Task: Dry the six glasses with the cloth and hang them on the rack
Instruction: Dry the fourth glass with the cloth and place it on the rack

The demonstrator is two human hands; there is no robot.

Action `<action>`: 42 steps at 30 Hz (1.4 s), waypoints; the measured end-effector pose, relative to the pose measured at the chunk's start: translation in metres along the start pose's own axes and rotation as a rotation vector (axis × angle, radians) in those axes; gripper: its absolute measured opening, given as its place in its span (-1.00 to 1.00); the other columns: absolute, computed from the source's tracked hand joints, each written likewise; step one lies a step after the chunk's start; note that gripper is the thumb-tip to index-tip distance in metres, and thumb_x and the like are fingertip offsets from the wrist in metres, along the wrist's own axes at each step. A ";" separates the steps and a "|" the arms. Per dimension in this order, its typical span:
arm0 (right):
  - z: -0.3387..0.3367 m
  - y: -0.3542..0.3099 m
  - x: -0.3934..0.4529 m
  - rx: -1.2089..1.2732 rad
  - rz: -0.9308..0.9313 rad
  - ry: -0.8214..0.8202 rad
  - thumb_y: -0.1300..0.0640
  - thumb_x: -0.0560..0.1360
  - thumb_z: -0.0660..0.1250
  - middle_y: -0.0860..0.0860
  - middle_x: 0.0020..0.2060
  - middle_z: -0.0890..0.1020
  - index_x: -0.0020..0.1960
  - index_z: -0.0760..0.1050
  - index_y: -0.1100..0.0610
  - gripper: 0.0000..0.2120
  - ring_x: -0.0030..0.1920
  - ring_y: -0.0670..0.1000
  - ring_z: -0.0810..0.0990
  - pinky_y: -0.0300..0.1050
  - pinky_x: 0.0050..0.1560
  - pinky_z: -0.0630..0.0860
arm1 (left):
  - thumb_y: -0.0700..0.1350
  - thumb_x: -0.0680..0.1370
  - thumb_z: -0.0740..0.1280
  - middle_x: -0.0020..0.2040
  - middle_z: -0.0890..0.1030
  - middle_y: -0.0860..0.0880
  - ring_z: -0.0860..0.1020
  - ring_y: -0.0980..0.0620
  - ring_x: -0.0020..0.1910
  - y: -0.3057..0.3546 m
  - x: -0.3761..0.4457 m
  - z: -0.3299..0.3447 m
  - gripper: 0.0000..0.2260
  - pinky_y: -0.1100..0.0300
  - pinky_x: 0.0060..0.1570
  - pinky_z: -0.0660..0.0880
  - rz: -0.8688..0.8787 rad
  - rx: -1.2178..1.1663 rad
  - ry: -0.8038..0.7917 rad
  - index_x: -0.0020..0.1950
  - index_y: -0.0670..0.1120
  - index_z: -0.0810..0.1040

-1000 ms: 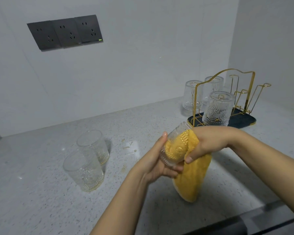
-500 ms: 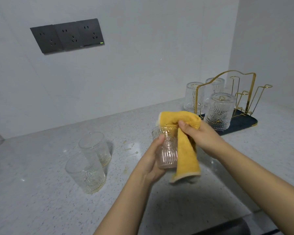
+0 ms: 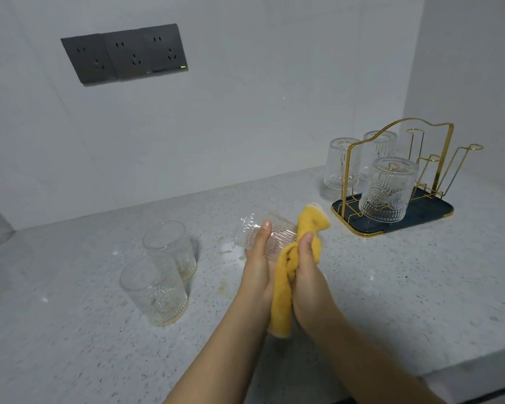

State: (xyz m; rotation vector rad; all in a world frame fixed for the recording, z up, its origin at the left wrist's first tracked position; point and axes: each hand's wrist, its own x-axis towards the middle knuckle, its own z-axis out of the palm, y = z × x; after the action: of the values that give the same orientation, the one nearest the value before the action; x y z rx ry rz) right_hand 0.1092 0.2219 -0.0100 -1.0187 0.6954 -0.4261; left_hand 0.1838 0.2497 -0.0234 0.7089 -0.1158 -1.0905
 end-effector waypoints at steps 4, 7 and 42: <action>-0.005 -0.026 0.010 0.215 -0.028 -0.003 -0.47 0.39 -0.02 0.15 0.07 0.62 0.16 0.53 0.14 -0.23 0.13 0.14 0.57 0.11 0.29 0.38 | 0.09 0.17 0.67 0.35 0.50 -0.30 0.48 -0.25 0.35 -0.002 0.004 0.005 -0.05 -0.15 0.42 0.33 0.106 -0.018 -0.021 0.45 -0.24 0.39; -0.009 -0.020 0.015 0.151 -0.025 0.057 -0.50 0.35 -0.01 0.15 0.11 0.61 0.21 0.52 0.10 -0.19 0.15 0.14 0.55 0.13 0.31 0.35 | 0.11 0.30 0.59 0.33 0.52 -0.29 0.51 -0.24 0.32 -0.006 0.005 0.007 -0.16 -0.16 0.40 0.36 0.121 -0.014 0.026 0.45 -0.23 0.39; -0.042 -0.063 0.048 -0.384 -0.644 0.477 -0.09 0.58 0.11 0.04 -0.55 0.36 -0.50 0.26 0.14 -0.47 -0.45 0.07 0.37 -0.07 -0.32 0.33 | 0.14 0.45 0.45 0.16 0.62 -0.18 0.66 -0.17 0.03 0.009 -0.005 0.007 -0.49 -0.13 0.02 0.62 0.080 0.580 -0.031 0.27 -0.12 0.48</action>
State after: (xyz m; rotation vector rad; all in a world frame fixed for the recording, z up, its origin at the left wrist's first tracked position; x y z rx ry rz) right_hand 0.1135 0.1359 0.0150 -1.5298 0.8845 -1.1541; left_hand 0.1854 0.2531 -0.0110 1.1940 -0.4964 -0.9949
